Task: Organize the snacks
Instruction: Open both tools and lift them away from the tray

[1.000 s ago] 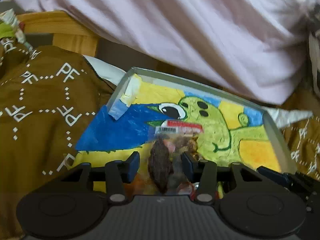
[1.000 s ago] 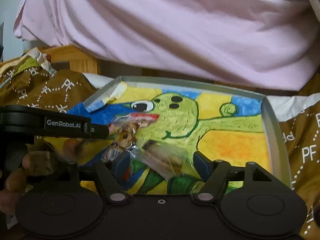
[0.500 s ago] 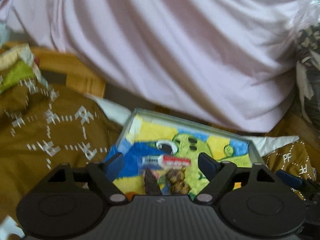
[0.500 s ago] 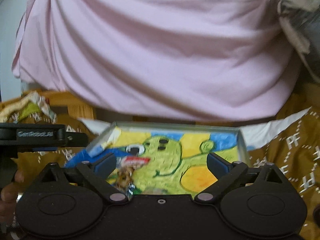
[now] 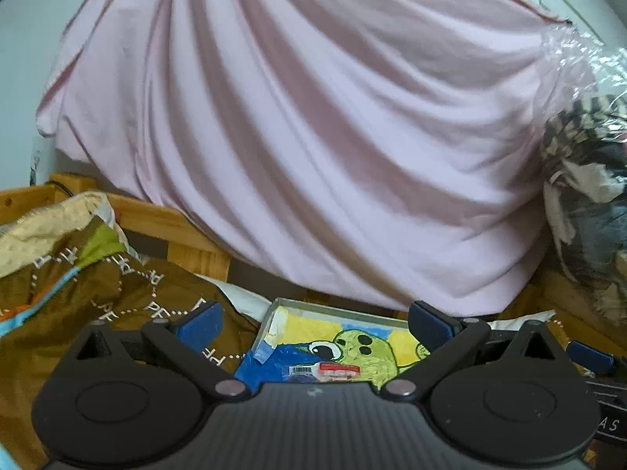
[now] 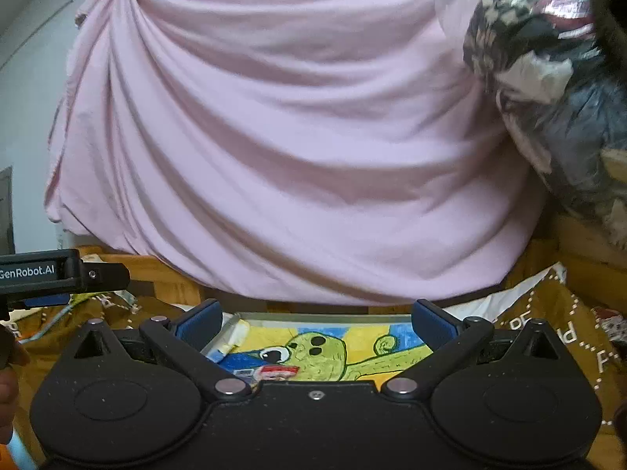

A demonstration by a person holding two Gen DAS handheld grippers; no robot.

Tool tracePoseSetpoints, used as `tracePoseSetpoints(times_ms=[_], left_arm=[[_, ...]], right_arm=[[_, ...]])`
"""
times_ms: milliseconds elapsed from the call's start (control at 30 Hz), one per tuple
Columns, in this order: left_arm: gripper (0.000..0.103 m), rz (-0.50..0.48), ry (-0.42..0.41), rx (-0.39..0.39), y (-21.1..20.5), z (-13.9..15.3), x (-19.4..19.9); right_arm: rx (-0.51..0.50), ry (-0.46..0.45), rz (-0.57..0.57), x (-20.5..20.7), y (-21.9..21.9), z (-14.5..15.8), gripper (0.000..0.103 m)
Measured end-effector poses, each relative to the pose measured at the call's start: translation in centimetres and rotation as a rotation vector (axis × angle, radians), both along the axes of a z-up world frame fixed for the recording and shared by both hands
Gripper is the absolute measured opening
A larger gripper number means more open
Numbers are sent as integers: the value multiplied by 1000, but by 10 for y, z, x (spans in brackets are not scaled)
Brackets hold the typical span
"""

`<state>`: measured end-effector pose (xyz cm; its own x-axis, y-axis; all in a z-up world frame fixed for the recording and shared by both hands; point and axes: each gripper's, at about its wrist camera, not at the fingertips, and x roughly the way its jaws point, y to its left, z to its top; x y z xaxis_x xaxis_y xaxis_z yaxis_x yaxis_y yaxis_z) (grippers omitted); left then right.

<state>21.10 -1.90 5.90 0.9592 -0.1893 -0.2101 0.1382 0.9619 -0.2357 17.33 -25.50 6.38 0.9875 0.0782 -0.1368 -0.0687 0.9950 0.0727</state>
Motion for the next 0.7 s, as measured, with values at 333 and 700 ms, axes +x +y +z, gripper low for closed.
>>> tracePoseSetpoints(times_ms=[333,700], left_arm=[[103,-5,-29,47,13,4,-71],[103,-20,-17,114,22,-6,-125]], right_arm=[[-22,-35,30,-78,5,5,102],[-34,5,62,-128,16,-4,102]])
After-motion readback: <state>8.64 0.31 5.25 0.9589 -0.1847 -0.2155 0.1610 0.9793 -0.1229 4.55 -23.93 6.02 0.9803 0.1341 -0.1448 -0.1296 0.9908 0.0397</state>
